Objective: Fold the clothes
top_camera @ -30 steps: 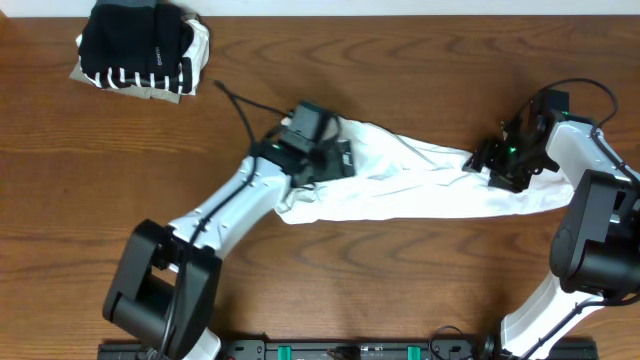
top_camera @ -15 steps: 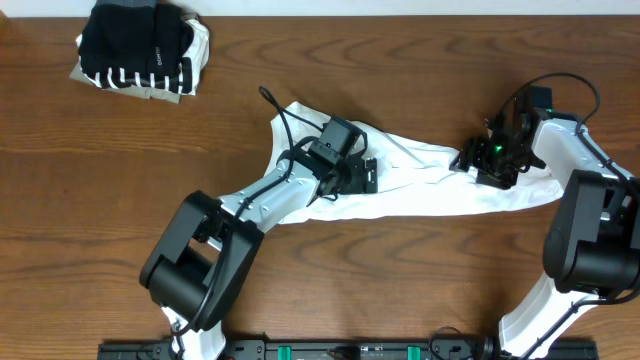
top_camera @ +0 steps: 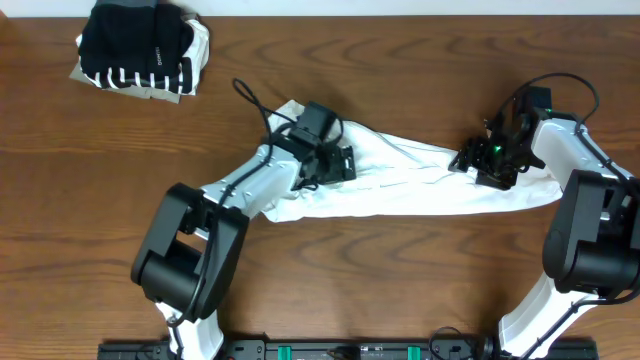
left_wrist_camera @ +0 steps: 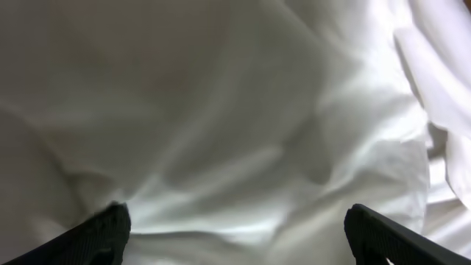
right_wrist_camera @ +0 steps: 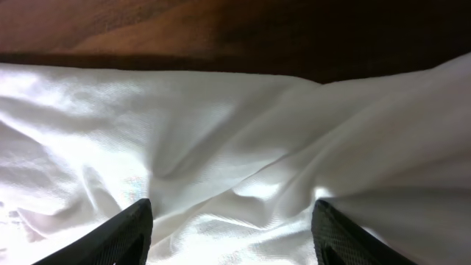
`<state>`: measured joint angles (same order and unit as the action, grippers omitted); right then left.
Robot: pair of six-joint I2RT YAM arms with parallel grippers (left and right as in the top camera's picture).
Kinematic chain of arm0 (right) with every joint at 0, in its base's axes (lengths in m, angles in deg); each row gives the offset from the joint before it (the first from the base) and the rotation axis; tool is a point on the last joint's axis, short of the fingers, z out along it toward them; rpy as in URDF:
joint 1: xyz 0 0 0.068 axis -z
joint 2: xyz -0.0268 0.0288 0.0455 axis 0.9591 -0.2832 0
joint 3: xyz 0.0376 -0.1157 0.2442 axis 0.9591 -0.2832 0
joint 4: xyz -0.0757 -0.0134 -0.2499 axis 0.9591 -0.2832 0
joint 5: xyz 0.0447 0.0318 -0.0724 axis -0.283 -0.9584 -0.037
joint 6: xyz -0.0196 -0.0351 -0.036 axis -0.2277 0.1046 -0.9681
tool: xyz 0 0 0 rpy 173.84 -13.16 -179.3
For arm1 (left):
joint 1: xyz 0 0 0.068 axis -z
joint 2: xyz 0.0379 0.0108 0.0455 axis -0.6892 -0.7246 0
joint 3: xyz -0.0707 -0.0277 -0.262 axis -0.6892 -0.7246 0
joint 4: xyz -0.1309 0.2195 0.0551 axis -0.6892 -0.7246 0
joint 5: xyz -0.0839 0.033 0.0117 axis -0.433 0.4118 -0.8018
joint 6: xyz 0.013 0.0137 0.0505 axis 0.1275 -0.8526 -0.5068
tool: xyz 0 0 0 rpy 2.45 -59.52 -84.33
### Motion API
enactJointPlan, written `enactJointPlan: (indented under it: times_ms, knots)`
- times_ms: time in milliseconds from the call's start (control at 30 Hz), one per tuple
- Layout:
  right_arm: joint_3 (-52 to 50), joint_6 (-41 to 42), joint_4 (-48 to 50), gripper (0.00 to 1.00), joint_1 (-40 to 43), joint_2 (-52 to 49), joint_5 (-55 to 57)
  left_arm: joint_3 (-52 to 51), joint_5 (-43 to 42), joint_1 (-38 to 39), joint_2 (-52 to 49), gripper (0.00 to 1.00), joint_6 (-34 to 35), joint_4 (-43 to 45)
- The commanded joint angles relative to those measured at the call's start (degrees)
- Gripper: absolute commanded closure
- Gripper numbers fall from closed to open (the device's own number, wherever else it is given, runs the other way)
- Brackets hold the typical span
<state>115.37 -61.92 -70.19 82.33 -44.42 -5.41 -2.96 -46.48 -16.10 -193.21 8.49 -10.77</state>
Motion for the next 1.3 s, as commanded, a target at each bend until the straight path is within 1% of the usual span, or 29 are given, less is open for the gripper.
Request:
enactJointPlan:
  times_ms: [0,100,167,233,300,433,633,700,767,800,833,867,1000,1167,1267]
  knots:
    - [0.1,-0.2,0.7,0.31,0.8,-0.7,3.3,-1.4,4.6,-2.3,-2.4,0.04,0.0,-2.3]
    - [0.6,-0.7,0.8,0.3,0.8,-0.7,3.5,-1.4,4.6,-2.4,-2.1,0.04,-0.6,-2.5]
    - [1.8,-1.2,-0.2,0.27,0.8,-0.7,6.1,-1.4,4.7,-2.4,-1.1,0.04,-1.7,-2.6]
    - [4.0,0.5,-2.5,0.27,0.9,-0.7,10.8,-1.4,5.6,-2.6,0.4,0.04,-1.7,-3.1]
    - [6.3,0.9,-5.1,0.27,1.0,-0.7,12.6,-1.4,7.3,-2.8,2.1,0.04,-1.7,-4.1]
    - [12.0,1.3,-10.2,0.27,1.1,-0.7,12.8,-1.4,11.4,-2.8,6.8,0.04,-1.7,-6.4]
    - [20.2,1.3,-18.7,0.26,1.1,0.0,13.0,-1.4,11.8,-2.8,15.0,0.04,-1.7,-8.3]
    - [21.4,1.3,-21.4,0.23,1.2,0.7,16.2,-1.4,11.8,-2.8,17.4,0.04,-1.7,-9.1]
    - [21.5,1.0,-22.6,0.18,1.8,1.1,18.4,-1.4,11.7,-2.8,19.6,0.04,-1.7,-10.5]
    - [21.5,-0.3,-22.7,0.13,2.4,1.1,18.1,-1.4,11.5,-2.8,20.5,0.04,-1.7,-11.4]
    - [21.4,-1.6,-22.7,0.03,3.2,1.1,17.3,-1.4,11.3,-2.8,21.1,0.04,-1.7,-12.2]
    - [21.2,-3.0,-22.3,0.01,4.0,1.1,16.2,-1.4,10.8,-2.8,21.7,0.04,-1.7,-13.0]
    - [20.7,-10.6,-20.7,0.01,9.1,1.1,10.1,-1.4,8.6,-2.8,22.3,0.03,-1.7,-15.8]
    - [18.6,-20.6,-17.2,0.01,15.3,1.1,0.9,-1.5,8.5,-2.8,22.3,0.02,-1.7,-19.3]
    - [15.2,-22.3,-12.4,0.14,17.5,1.1,0.6,-1.7,8.5,-2.8,22.3,0.02,-1.7,-19.8]
